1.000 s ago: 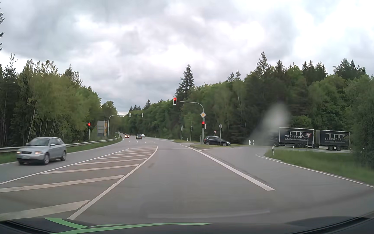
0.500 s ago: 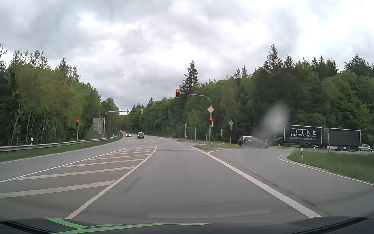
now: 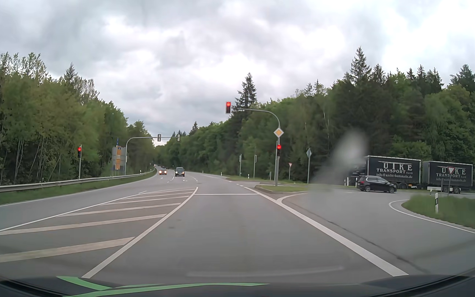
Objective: Follow the waypoints while adhering to traffic rules and regulations
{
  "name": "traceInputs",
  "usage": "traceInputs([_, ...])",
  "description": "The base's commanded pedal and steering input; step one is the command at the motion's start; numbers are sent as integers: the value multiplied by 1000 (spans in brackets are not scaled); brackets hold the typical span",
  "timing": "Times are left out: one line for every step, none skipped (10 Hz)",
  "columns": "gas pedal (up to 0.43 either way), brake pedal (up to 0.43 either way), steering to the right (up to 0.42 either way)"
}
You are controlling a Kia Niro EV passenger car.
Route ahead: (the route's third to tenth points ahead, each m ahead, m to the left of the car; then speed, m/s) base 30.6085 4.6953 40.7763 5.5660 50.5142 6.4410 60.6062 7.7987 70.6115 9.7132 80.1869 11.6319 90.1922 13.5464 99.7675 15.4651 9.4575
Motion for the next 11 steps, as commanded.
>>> traceInputs([0,305,-8])
traceInputs([0,305,-8])
traceInputs([0,305,-7])
traceInputs([0,305,-7])
traceInputs([0,305,-6])
traceInputs([0,311,-5])
traceInputs([0,305,-4])
traceInputs([0,311,-3])
traceInputs([0,311,-3])
traceInputs([0,311,-2])
traceInputs([0,311,-1])
